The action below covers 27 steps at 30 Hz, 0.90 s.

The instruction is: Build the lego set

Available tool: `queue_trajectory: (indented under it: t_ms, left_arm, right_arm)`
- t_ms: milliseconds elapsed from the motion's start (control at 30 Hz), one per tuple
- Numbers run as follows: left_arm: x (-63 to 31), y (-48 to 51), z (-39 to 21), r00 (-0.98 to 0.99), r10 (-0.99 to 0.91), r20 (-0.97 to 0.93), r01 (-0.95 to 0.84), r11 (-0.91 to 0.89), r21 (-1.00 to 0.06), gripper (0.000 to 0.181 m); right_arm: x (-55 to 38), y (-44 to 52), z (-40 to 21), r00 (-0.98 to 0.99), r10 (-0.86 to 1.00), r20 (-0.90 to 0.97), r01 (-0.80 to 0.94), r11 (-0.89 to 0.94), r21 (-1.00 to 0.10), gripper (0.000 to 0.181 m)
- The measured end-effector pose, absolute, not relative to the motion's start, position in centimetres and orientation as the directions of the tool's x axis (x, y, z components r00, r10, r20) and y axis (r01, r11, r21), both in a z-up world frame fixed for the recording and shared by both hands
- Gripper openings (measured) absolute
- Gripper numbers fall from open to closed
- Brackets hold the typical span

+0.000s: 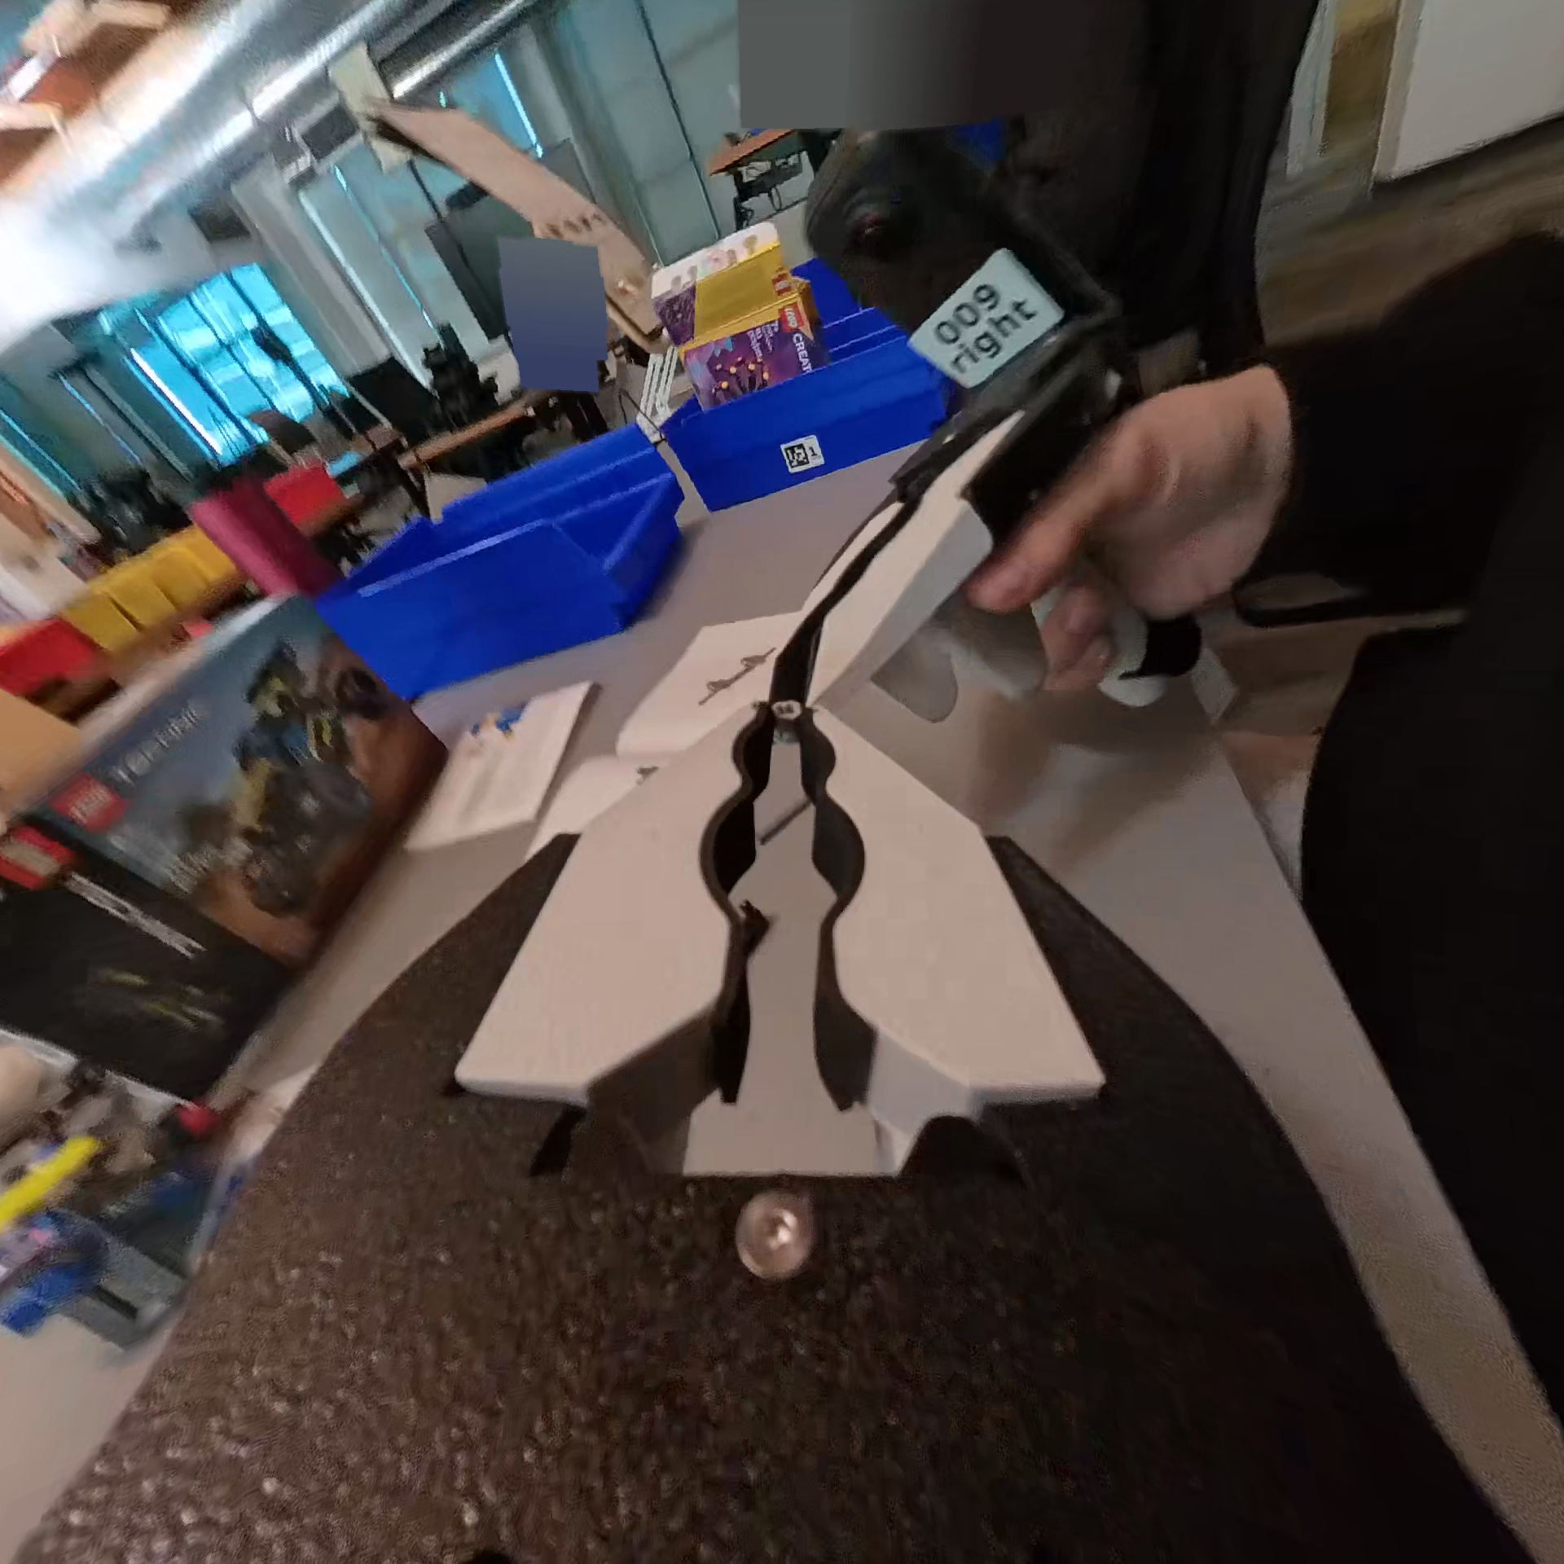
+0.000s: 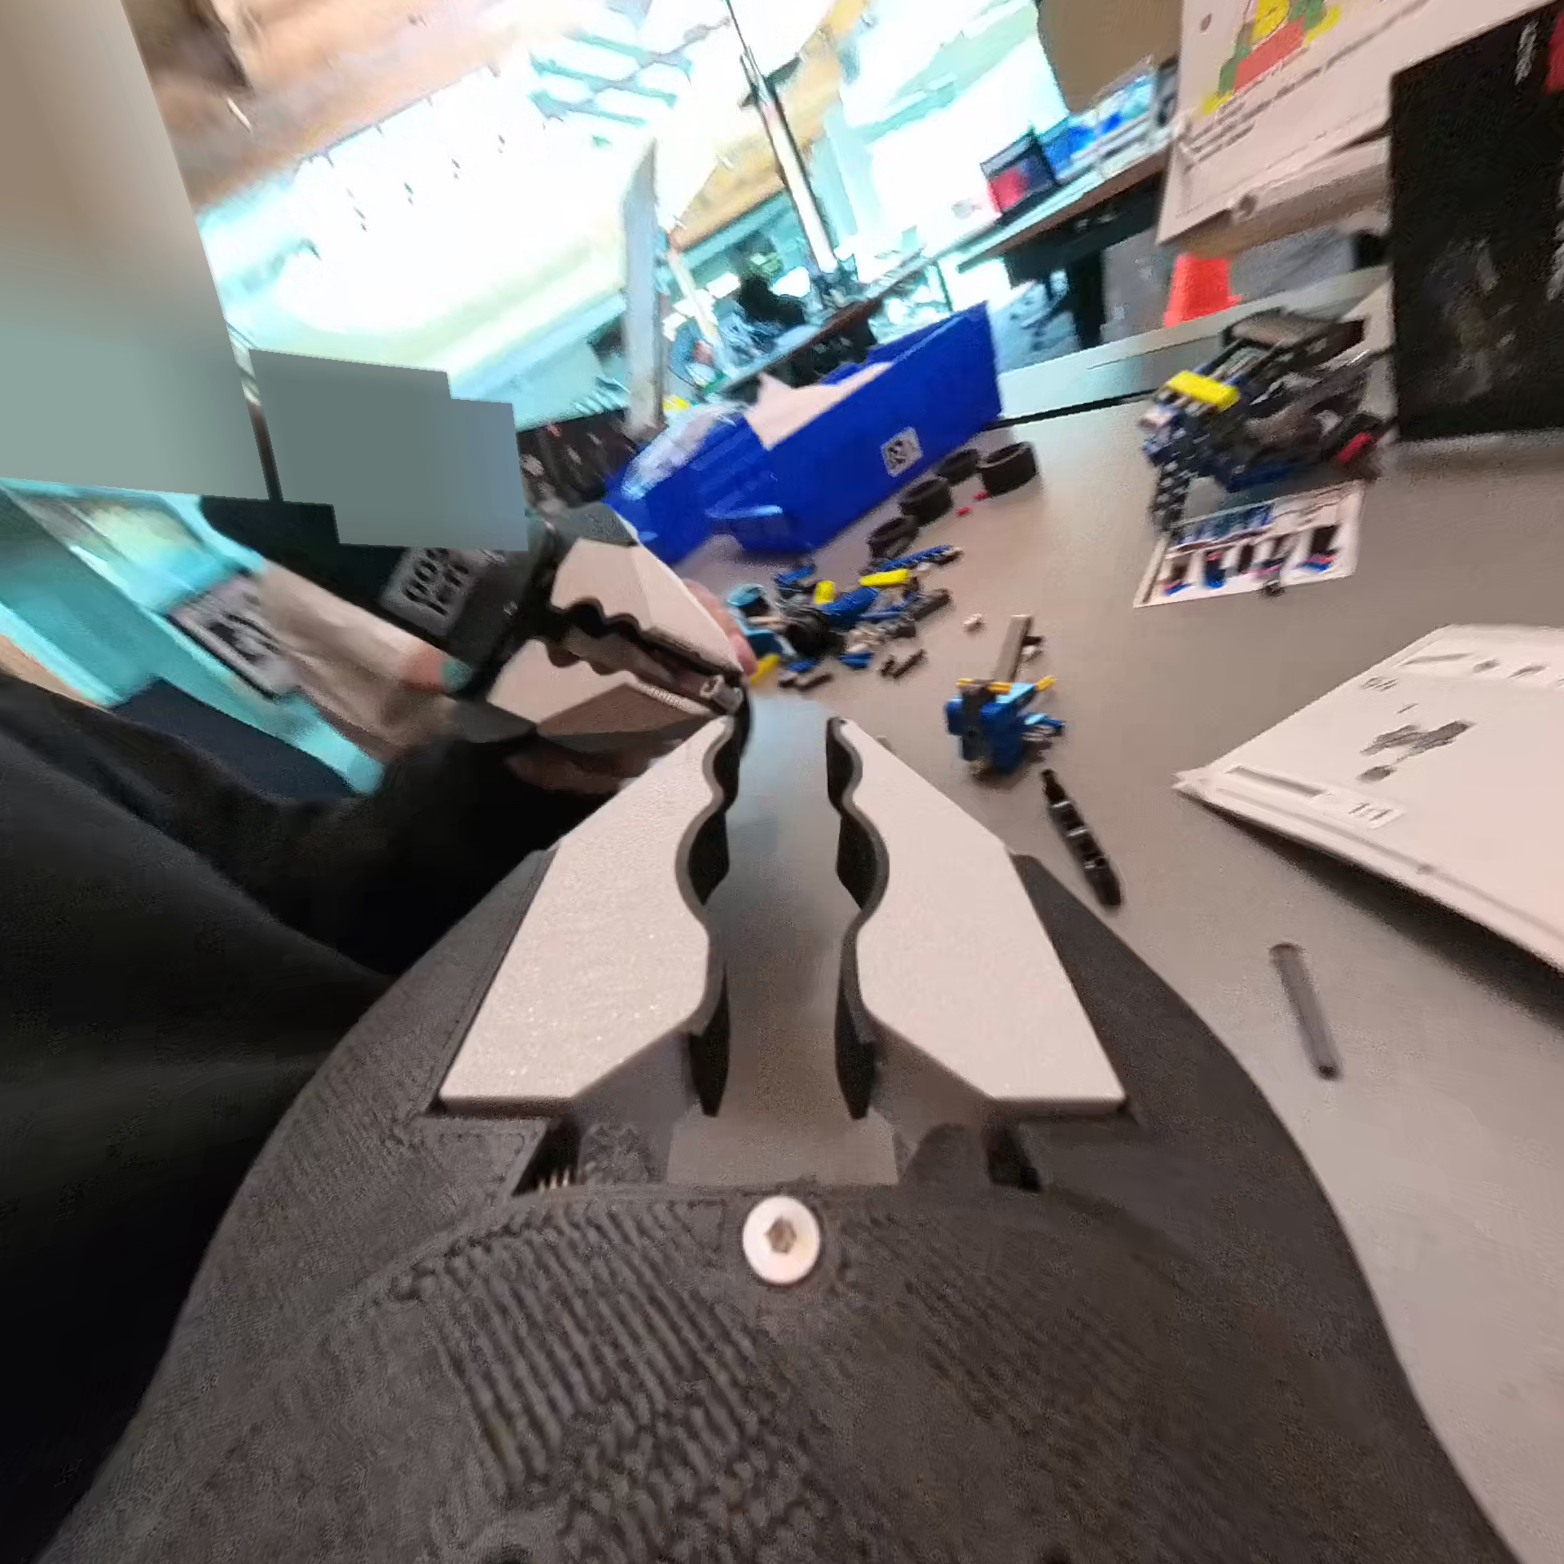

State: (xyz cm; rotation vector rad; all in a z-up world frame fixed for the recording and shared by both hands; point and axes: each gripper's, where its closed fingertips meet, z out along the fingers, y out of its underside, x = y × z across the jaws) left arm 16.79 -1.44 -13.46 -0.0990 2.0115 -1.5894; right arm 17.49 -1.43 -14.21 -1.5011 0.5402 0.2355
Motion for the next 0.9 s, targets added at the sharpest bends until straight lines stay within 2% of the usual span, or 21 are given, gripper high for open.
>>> queue_trajectory:
  t_ms: [67,167,300,500,733,900]
  left_arm:
    - [16.3,-1.8,-12.9,-0.832,-0.36,-0.422,0.336,0.279,-0.9,0.003]
    - [15.8,-2.3,-12.6,-0.837,-0.321,-0.443,0.373,0.259,-0.891,0.003]
    - [15.4,-2.5,-12.5,-0.833,-0.296,-0.468,0.401,0.26,-0.878,0.003]
    - [15.6,-2.0,-13.5,-0.817,-0.272,-0.509,0.405,0.357,-0.841,0.003]
    - [16.4,-1.6,-15.4,-0.752,-0.201,-0.628,0.417,0.592,-0.689,0.004]
    - [16.9,-1.7,-16.0,-0.708,-0.176,-0.683,0.429,0.662,-0.615,0.003]
  right_arm:
    - [16.5,-1.6,-13.7,0.797,-0.033,-0.603,-0.597,0.101,-0.796,0.022]
    - [15.0,-1.5,-12.3,0.687,0.165,-0.707,-0.726,0.122,-0.677,0.013]
    - [15.2,-1.4,-12.3,0.668,0.168,-0.725,-0.744,0.15,-0.651,0.008]
    - [15.5,-1.0,-13.3,0.709,0.079,-0.7,-0.705,0.112,-0.701,0.006]
    - [16.3,-0.8,-15.1,0.803,-0.146,-0.578,-0.585,-0.007,-0.811,0.006]
    - [16.7,-0.9,-15.7,0.819,-0.212,-0.533,-0.552,-0.04,-0.833,0.006]
